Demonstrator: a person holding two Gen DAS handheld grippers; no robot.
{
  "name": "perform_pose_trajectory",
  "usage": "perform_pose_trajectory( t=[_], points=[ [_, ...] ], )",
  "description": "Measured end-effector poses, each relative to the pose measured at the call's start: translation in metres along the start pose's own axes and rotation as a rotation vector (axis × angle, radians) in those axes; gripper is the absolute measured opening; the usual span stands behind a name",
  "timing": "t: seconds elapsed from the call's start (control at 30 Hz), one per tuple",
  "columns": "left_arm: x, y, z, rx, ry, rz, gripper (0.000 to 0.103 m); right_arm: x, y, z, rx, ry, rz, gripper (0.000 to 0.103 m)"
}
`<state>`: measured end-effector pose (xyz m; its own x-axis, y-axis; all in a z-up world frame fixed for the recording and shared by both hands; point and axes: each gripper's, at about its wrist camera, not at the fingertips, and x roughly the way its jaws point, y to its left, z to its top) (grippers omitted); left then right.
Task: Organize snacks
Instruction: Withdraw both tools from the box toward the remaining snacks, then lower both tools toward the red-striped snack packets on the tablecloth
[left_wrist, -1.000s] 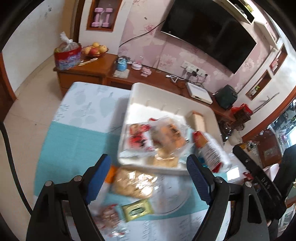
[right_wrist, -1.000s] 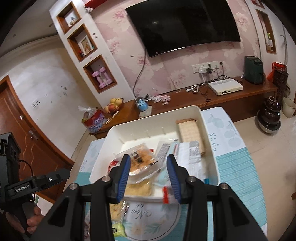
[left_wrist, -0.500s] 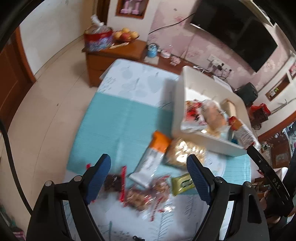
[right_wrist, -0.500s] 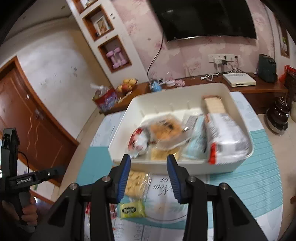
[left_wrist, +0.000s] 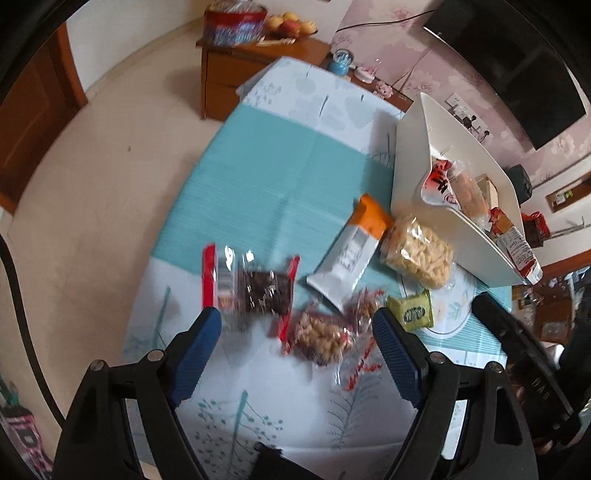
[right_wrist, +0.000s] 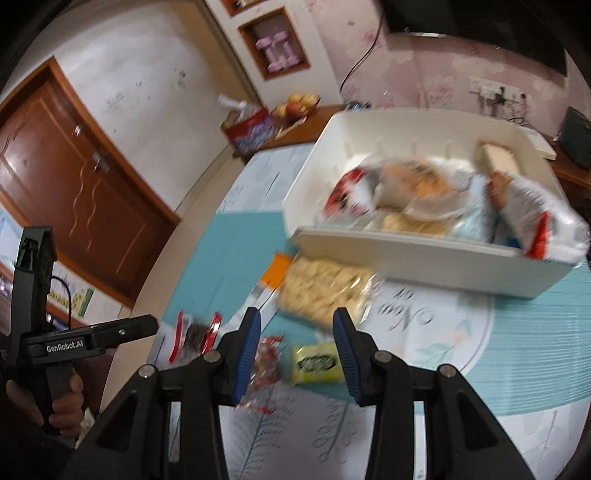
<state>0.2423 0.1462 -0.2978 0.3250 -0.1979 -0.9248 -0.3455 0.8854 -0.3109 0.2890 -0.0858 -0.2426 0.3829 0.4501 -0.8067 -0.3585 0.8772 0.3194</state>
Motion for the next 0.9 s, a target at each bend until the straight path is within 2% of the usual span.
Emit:
perform_pose_trajectory(
  t=[0.33, 0.47, 0.67, 0.9],
  points=[
    [0.027, 0.011, -0.017, -0.127, 0.103, -0.070, 0.083, 0.034, 0.030, -0.025, -0.095, 0.147, 0.025, 0.041],
    [0.041, 0.012, -0.019, -0.183, 0.149, -0.073, 0.083, 0.044, 0.035, -0.032, -0.126, 0.187, 0.020, 0.047],
    [0.063, 0.014, -0.020, -0.313, 0.220, -0.110, 0.083, 0.056, 0.047, -0.042, -0.203, 0.235, 0.004, 0.052],
    [0.085, 0.018, -0.019, -0.449, 0.297, -0.138, 0.083, 0.067, 0.058, -0.051, -0.285, 0.250, -0.021, 0.055]
  ],
)
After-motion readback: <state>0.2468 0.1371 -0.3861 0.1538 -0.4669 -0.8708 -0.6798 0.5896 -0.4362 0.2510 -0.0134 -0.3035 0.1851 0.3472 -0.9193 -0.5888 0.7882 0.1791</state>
